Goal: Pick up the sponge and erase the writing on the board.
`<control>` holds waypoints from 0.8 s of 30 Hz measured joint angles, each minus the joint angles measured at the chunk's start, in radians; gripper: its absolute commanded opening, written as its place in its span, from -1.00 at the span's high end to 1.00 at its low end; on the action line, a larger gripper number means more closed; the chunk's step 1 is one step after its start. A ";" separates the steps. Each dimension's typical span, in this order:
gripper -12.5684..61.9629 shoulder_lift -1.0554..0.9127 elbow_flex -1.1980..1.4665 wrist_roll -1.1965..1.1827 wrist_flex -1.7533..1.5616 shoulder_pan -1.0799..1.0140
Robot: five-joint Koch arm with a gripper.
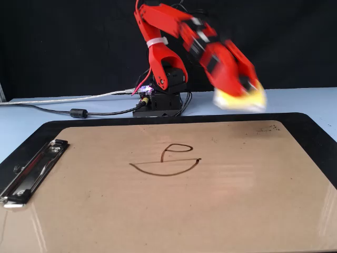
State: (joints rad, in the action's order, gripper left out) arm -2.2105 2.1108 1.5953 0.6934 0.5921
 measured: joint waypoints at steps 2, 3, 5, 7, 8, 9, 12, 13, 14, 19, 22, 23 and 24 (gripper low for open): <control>0.88 -0.002 -0.046 -0.055 0.130 -0.221; 0.88 0.025 -0.044 -0.095 0.140 -0.360; 0.88 0.120 -0.046 -0.167 0.103 -0.555; 0.88 0.235 -0.046 -0.227 0.009 -0.635; 0.88 0.281 -0.046 -0.242 -0.031 -0.650; 0.88 0.334 -0.046 -0.259 -0.087 -0.664; 0.88 0.411 -0.046 -0.272 -0.176 -0.684; 0.88 0.420 -0.044 -0.270 -0.192 -0.686; 0.88 0.434 -0.041 -0.272 -0.215 -0.696; 0.88 0.488 0.008 -0.273 -0.328 -0.775; 0.88 0.486 0.104 -0.273 -0.443 -0.825; 0.88 0.488 0.115 -0.275 -0.471 -0.827; 0.88 0.499 0.126 -0.275 -0.515 -0.828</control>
State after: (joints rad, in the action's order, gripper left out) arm -1.7119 2.2365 1.3208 0.1779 -0.2362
